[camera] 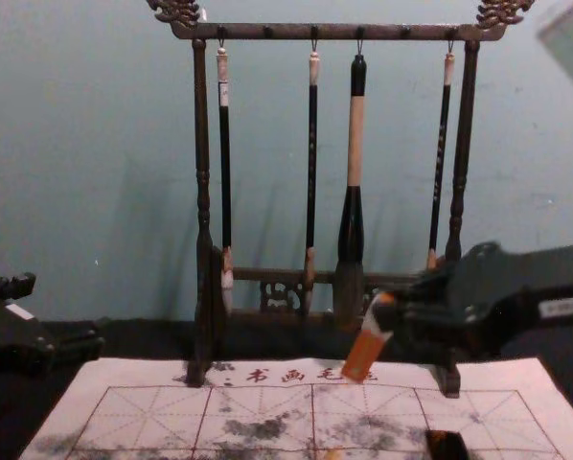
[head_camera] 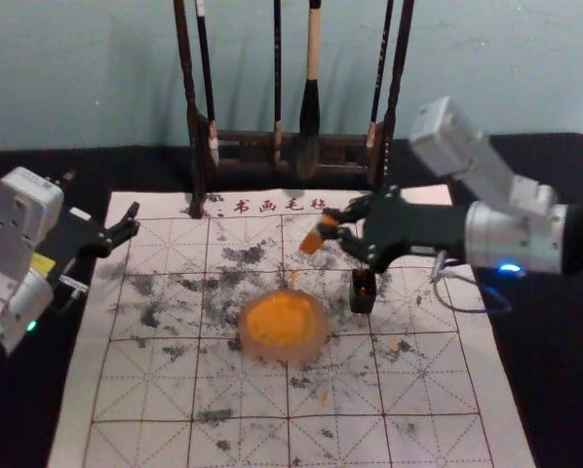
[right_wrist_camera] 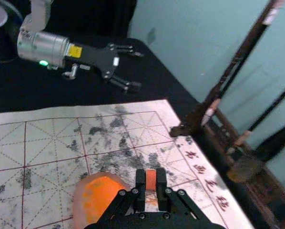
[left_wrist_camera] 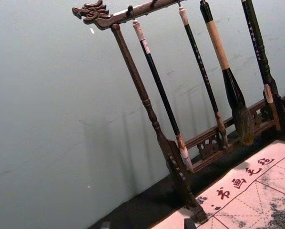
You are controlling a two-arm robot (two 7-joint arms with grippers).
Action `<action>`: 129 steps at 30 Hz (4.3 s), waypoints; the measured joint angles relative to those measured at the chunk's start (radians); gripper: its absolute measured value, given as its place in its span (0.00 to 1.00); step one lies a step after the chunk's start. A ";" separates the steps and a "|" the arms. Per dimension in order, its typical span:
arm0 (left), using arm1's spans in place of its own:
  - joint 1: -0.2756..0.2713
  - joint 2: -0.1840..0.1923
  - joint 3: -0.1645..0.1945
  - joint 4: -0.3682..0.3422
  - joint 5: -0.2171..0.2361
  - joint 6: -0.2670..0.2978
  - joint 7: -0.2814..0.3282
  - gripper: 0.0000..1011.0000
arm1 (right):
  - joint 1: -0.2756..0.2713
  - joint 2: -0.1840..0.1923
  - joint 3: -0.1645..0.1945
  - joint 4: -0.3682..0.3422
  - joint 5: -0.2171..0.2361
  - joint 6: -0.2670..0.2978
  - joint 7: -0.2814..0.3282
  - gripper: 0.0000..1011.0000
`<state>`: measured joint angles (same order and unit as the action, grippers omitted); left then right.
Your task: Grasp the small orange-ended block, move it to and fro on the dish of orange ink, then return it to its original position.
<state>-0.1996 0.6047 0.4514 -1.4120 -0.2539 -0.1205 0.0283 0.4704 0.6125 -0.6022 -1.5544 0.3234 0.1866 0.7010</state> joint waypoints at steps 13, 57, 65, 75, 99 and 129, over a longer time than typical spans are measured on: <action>0.000 0.000 0.000 0.000 0.000 0.000 0.000 0.99 | -0.150 0.088 0.144 -0.159 0.112 0.113 -0.172 0.13; 0.000 0.000 0.000 0.000 0.000 0.000 0.000 0.99 | -0.269 0.040 0.172 -0.202 0.116 0.275 -0.301 0.13; 0.000 0.000 0.000 0.000 0.000 0.000 0.000 0.99 | -0.266 0.030 0.168 -0.193 0.111 0.275 -0.297 0.13; 0.000 0.000 0.000 0.000 0.000 0.000 0.000 0.99 | -0.274 0.021 0.176 -0.192 0.104 0.280 -0.309 0.13; 0.000 0.000 0.000 0.000 0.000 0.000 0.000 0.99 | -0.291 0.007 0.185 -0.191 0.096 0.292 -0.315 0.13; 0.000 0.000 0.000 0.000 0.000 0.000 0.000 0.99 | -0.262 -0.078 0.167 -0.117 0.048 0.343 -0.358 0.13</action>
<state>-0.1995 0.6047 0.4514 -1.4120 -0.2539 -0.1206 0.0283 0.2080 0.5348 -0.4352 -1.6716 0.3714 0.5297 0.3427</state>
